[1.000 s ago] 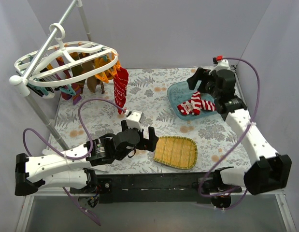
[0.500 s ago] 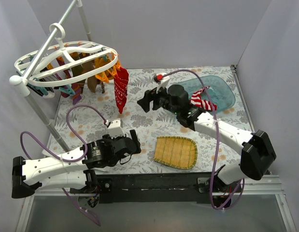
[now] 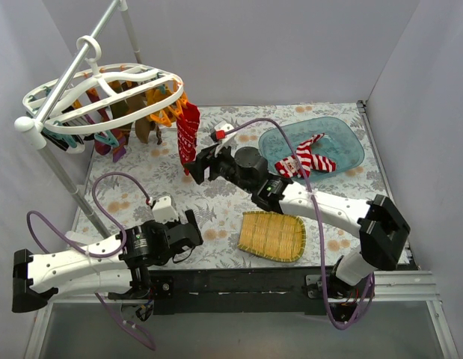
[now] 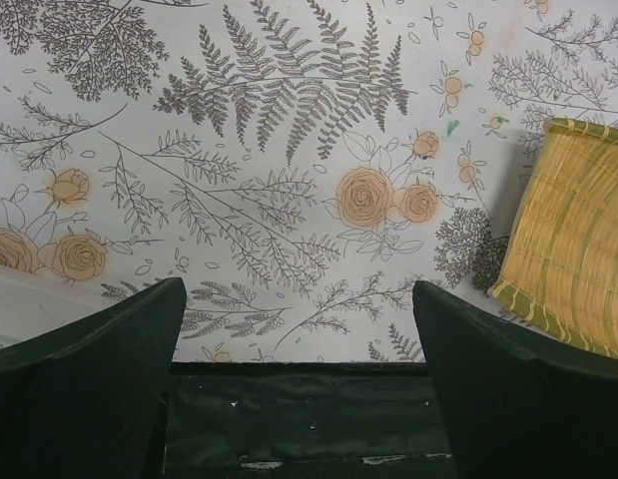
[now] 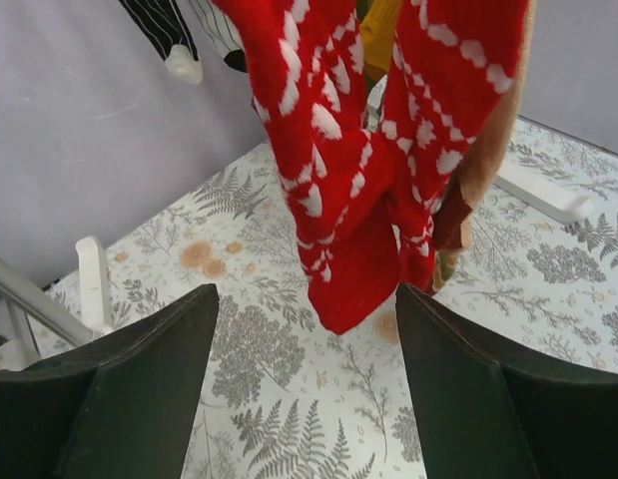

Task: Remove the socks clipped to the hanger
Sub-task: Remove the sock from the hanger.

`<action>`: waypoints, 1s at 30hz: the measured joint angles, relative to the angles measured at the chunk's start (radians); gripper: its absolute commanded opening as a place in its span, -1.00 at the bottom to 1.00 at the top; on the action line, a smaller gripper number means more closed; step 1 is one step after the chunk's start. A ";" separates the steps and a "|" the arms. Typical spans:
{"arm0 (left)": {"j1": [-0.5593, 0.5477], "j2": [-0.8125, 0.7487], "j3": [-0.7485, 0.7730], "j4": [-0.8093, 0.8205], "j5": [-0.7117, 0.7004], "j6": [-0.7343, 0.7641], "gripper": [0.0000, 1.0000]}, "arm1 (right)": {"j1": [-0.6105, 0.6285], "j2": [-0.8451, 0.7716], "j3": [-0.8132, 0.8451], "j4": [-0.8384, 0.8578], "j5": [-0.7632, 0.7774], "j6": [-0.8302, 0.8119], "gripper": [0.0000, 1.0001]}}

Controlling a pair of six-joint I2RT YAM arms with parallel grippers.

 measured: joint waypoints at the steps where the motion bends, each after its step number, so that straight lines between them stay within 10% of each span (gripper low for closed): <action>1: 0.000 -0.007 -0.001 -0.002 0.001 -0.002 0.96 | 0.006 0.026 0.020 0.014 0.009 -0.007 0.59; 10: 0.000 -0.023 -0.001 -0.001 0.001 -0.010 0.96 | 0.018 0.229 0.209 0.032 0.059 -0.040 0.50; 19: 0.000 -0.035 0.004 0.012 -0.003 -0.011 0.96 | 0.017 0.262 0.259 0.018 0.147 -0.079 -0.97; 30: 0.000 -0.111 0.077 0.108 -0.035 0.066 0.96 | 0.016 0.032 0.218 -0.134 0.028 -0.126 -0.97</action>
